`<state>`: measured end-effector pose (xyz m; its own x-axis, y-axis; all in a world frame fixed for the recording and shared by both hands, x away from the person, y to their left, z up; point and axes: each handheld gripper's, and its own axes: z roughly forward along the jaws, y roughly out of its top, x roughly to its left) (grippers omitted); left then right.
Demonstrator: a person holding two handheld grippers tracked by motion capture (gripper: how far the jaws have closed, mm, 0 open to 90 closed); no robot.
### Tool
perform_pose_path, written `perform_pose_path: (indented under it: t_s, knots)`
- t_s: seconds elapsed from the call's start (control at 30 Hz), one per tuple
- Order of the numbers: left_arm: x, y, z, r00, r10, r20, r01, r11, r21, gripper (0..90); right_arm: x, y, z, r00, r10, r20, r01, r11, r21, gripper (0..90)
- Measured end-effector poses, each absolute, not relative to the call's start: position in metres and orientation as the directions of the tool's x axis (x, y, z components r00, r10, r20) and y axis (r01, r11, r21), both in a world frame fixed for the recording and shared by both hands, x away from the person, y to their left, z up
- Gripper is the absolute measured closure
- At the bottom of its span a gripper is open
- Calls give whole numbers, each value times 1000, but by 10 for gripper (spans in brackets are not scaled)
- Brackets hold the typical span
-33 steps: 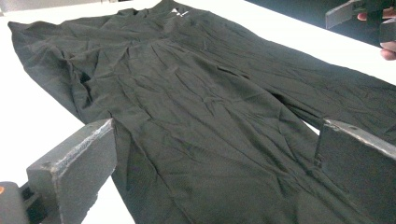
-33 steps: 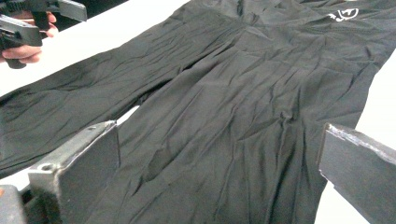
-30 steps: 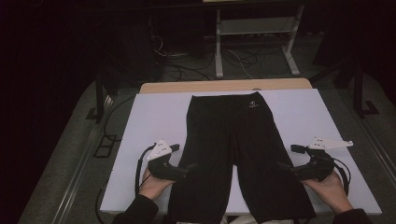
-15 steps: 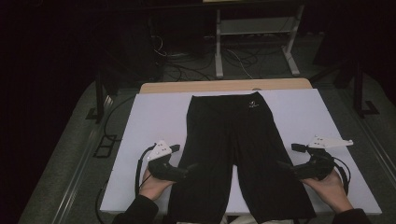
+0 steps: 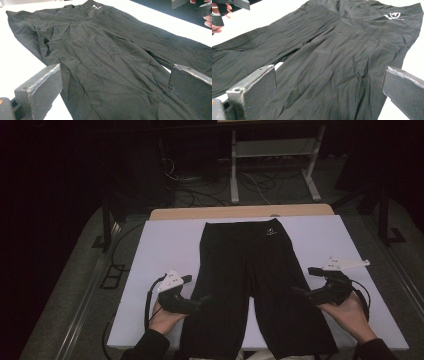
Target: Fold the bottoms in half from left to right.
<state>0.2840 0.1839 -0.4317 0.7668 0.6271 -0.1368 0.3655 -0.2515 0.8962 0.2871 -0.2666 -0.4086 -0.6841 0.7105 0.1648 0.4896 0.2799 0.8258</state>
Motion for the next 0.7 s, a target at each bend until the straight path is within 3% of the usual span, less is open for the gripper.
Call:
perform_pose_path:
  t_s: [0.7]
  knots:
    - [283,183,-432,773,619,-137,362,-254,897,0,322,-234,-383,-727,674,127,473,359,805,0]
